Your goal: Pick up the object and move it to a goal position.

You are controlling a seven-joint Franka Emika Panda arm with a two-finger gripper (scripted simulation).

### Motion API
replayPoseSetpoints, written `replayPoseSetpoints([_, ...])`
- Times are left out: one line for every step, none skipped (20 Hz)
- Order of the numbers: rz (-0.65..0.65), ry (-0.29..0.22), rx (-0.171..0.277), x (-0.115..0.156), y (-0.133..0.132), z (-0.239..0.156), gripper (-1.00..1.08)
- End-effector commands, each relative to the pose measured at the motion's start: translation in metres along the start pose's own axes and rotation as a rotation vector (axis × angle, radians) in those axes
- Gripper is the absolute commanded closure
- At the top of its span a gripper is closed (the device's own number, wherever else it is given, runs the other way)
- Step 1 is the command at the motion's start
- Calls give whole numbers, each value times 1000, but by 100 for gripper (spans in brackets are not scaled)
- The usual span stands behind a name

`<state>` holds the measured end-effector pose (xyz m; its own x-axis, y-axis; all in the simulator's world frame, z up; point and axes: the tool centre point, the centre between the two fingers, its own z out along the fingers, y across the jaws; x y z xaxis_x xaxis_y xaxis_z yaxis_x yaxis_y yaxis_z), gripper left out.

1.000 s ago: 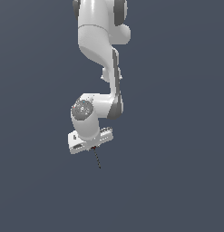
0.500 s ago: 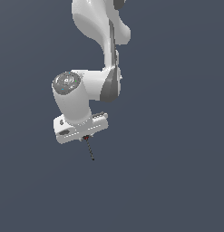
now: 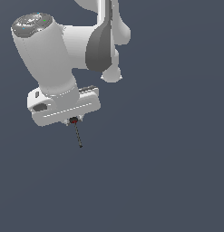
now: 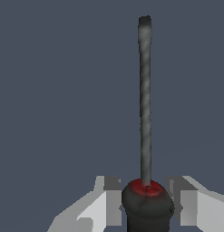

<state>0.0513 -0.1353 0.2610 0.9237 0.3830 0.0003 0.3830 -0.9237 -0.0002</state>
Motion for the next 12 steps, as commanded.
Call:
replayPoseSetpoints([0,0,0,-3,5,-27,108])
replayPoseSetpoints([0,0,0,-4,7,-36,108])
replayPoseSetpoints([0,0,0,-4,8,-45,108])
replayPoseSetpoints([0,0,0,-5,10,-53,108])
replayPoseSetpoints([0,0,0,-5,12,-60,108])
replayPoseSetpoints([0,0,0,-6,13,-67,108])
replayPoseSetpoints([0,0,0,-6,14,-73,108])
replayPoseSetpoints([0,0,0,-6,15,-78,108])
replayPoseSetpoints([0,0,0,-7,17,-83,108])
replayPoseSetpoints([0,0,0,-7,18,-87,108])
replayPoseSetpoints([0,0,0,-7,18,-91,108])
replayPoseSetpoints([0,0,0,-7,19,-94,108])
